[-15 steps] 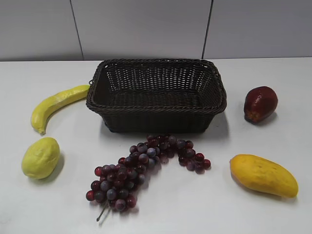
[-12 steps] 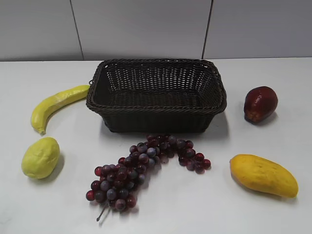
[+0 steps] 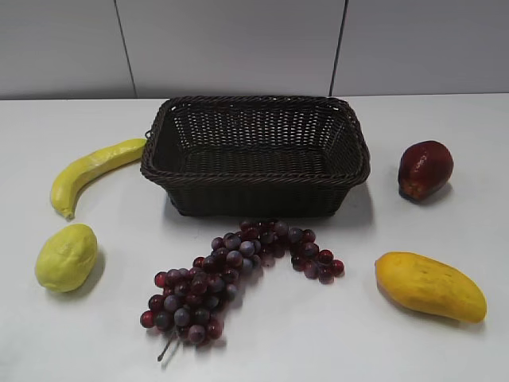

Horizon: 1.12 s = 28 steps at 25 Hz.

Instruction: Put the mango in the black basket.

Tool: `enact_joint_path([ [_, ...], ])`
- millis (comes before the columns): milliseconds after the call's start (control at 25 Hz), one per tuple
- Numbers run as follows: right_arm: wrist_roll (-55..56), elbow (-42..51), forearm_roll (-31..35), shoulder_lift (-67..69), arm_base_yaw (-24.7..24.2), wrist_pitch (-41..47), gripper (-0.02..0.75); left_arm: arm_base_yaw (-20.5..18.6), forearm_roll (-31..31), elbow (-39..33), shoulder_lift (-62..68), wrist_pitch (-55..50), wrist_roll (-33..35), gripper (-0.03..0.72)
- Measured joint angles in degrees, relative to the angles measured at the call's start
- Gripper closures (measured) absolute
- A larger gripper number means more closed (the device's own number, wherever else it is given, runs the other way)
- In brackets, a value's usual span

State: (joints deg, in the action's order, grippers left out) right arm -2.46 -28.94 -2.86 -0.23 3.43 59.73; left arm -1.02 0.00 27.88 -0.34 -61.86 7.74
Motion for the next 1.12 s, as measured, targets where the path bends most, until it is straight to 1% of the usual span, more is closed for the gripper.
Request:
enact_joint_path([
  [400,0.05,-0.2,0.0,1.33,0.0,-0.48,0.149,0.0,0.0,0.0,0.0,0.0,0.0,0.133],
  [520,0.16,-1.47,0.27,4.3,0.0,-7.03,0.149,0.0,0.0,0.0,0.0,0.0,0.0,0.133],
  [760,0.16,-0.33,0.45,14.42,0.0,-31.68,0.149,0.0,0.0,0.0,0.0,0.0,0.0,0.133],
  [840,0.16,0.17,0.45,18.92,0.0,-37.03,0.149,0.0,0.0,0.0,0.0,0.0,0.0,0.133],
  [960,0.16,0.1,0.34,27.23,0.0,-40.49,0.149,0.0,0.0,0.0,0.0,0.0,0.0,0.133],
  [1120,-1.27,-2.09,0.34,42.17,0.0,-38.18,0.144,0.0,0.0,0.0,0.0,0.0,0.0,0.133],
])
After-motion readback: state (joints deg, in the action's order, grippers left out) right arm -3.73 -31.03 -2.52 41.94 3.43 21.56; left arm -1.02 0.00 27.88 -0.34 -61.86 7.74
